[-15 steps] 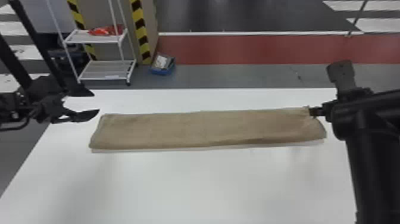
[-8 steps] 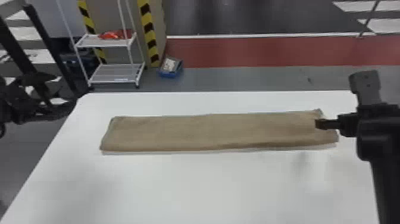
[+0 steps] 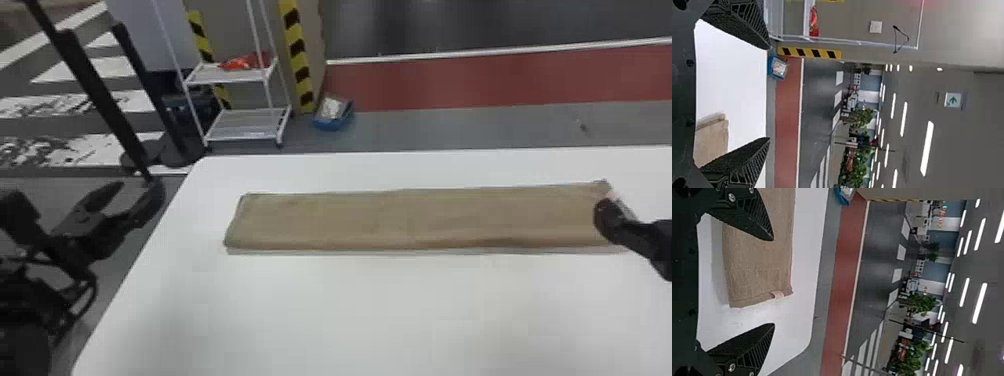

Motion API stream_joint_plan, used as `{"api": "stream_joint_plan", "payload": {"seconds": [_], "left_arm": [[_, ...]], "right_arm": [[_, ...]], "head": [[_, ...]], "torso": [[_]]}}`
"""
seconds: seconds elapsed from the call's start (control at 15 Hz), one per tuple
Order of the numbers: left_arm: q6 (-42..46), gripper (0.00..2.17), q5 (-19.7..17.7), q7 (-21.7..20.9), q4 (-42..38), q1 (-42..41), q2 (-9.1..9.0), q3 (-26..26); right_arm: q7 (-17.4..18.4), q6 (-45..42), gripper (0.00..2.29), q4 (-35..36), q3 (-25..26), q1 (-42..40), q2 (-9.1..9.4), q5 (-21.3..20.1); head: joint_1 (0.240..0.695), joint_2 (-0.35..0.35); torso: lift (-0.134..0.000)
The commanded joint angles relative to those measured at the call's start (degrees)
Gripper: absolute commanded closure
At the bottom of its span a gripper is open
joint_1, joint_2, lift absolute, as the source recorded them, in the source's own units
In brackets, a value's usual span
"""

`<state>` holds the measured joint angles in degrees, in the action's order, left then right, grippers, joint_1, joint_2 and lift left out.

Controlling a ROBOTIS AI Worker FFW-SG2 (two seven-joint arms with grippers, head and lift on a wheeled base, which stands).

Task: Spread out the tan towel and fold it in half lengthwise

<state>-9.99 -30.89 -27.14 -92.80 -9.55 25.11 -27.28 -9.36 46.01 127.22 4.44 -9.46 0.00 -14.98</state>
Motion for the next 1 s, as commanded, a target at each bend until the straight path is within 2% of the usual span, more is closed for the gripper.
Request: {"api": "stream_joint_plan", "payload": {"seconds": [0.0, 0.13, 0.33, 0.6, 0.87, 0.93], "left_arm": [[2.5, 0.06, -1.9, 4.1, -5.4, -7.0, -3.4, 0.3], [5.5, 0.06, -0.7, 5.9, -8.0, -11.5, -5.42, 0.5], [13.5, 0.06, 1.6, 7.0, -10.8, -17.9, -8.67, 0.6], [19.0, 0.07, 4.4, 7.0, -14.0, -23.9, -12.27, 0.3], [20.2, 0.07, 6.8, 5.6, -15.0, -25.8, -15.26, -1.6], [20.4, 0.07, 7.7, 4.6, -15.1, -26.0, -15.35, -1.6]], "right_arm": [[2.3, -12.1, 0.13, 2.7, -2.0, -9.3, 0.05, 2.9], [3.9, -24.8, 0.13, 2.6, -2.2, -15.5, 0.05, 6.7], [4.9, -43.8, 0.13, 0.2, -3.0, -23.9, 0.05, 9.1], [6.3, -54.5, 0.13, -1.3, -3.7, -30.8, 0.05, 12.0], [7.8, -57.6, 0.13, -2.2, -4.2, -33.2, 0.05, 14.1], [7.9, -57.5, 0.13, -2.0, -4.5, -33.5, 0.05, 14.2]], "head": [[0.695, 0.216], [0.695, 0.248], [0.695, 0.275], [0.695, 0.317], [0.695, 0.336], [0.695, 0.339]], "torso": [[-0.123], [-0.123], [-0.123], [-0.123], [-0.123], [-0.123]]}}
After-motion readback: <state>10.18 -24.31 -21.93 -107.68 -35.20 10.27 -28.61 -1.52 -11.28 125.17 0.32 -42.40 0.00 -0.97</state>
